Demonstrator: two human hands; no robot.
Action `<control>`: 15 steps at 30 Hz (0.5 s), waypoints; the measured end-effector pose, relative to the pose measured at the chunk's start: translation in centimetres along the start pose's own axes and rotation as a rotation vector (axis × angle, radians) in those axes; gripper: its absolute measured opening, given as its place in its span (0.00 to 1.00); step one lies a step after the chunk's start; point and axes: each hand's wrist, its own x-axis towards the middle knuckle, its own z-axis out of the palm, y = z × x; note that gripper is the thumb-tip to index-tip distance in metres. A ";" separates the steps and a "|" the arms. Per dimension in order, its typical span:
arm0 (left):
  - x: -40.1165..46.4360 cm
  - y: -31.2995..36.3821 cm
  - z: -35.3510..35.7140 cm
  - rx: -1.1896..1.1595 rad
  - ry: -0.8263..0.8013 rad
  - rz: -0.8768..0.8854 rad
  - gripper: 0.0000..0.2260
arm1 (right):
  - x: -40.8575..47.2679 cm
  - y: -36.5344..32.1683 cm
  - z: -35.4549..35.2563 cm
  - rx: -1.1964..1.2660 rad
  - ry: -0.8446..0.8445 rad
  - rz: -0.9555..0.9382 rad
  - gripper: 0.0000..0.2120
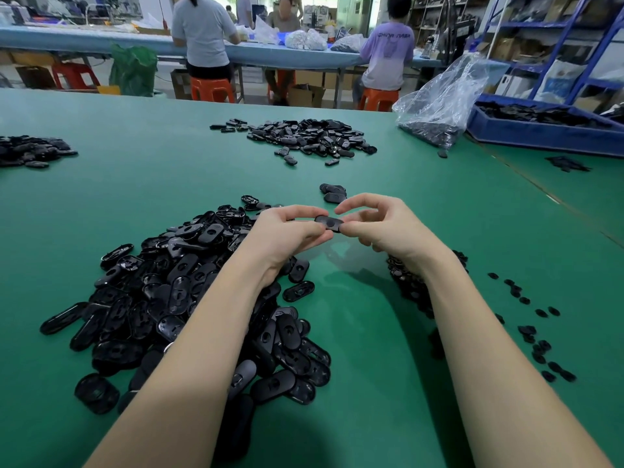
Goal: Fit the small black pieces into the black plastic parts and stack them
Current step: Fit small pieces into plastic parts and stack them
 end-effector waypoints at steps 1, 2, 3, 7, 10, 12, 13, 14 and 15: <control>0.0 -0.1 0.0 0.001 0.003 -0.005 0.10 | 0.1 -0.1 0.0 -0.052 0.041 -0.047 0.07; 0.0 -0.1 0.0 0.002 0.007 -0.005 0.10 | 0.2 -0.2 0.0 -0.107 0.084 -0.089 0.08; 0.1 -0.1 0.0 0.003 0.011 -0.001 0.10 | 0.3 -0.3 0.0 -0.155 0.114 -0.122 0.08; 0.2 -0.1 -0.1 0.001 0.019 0.021 0.11 | 0.3 -0.5 0.4 -0.279 0.127 -0.186 0.06; 0.3 -0.3 -0.3 0.053 0.008 0.039 0.11 | 0.5 -0.6 0.9 -0.364 0.148 -0.197 0.02; 0.4 -0.4 -0.4 0.080 -0.001 0.052 0.11 | 0.7 -0.7 1.2 -0.405 0.160 -0.185 0.02; 0.3 -0.4 -0.5 0.091 0.000 0.060 0.11 | 0.7 -0.8 1.3 -0.388 0.160 -0.176 0.02; 0.3 -0.4 -0.5 0.102 0.004 0.067 0.10 | 0.7 -0.8 1.3 -0.356 0.160 -0.164 0.03; 0.3 -0.4 -0.5 0.112 0.007 0.075 0.10 | 0.7 -0.8 1.3 -0.324 0.163 -0.148 0.03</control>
